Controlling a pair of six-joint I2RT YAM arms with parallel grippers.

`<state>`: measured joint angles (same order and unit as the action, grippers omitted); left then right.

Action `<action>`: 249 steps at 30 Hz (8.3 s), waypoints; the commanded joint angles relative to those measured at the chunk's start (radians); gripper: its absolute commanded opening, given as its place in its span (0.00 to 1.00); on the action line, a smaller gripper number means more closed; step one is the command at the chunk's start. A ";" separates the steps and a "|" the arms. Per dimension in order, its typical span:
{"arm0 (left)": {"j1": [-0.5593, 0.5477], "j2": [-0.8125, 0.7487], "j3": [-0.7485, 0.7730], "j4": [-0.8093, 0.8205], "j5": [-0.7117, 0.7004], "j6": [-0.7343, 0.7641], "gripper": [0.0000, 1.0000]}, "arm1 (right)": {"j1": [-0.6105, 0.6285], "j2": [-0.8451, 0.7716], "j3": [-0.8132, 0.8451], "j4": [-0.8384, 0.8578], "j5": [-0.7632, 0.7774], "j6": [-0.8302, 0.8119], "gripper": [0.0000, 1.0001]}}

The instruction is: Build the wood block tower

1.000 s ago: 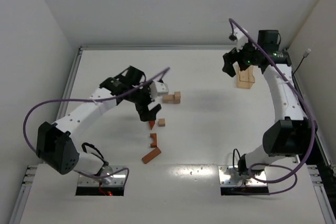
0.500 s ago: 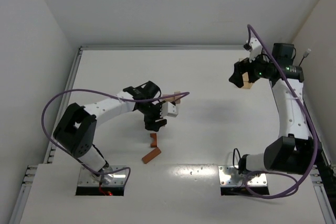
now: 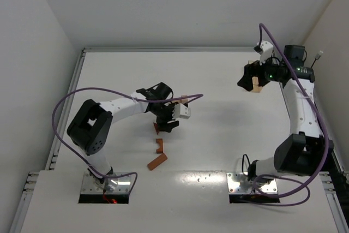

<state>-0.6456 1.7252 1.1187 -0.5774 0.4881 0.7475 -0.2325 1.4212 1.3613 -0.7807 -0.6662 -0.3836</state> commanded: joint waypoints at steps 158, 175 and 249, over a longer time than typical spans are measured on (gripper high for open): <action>0.136 0.513 0.886 -0.470 0.037 0.070 0.01 | -0.002 0.154 0.078 -0.041 -0.107 -0.037 1.00; 0.146 0.504 0.895 -0.470 0.037 0.061 0.01 | -0.002 0.154 0.078 -0.042 -0.107 -0.037 1.00; 0.417 -0.139 0.523 -0.564 0.119 -0.208 0.58 | 0.254 0.122 0.165 -0.242 0.020 -0.254 1.00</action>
<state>-0.2943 1.5860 1.6875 -1.0569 0.5018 0.5411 -0.0658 1.5902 1.4754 -0.9321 -0.6689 -0.5064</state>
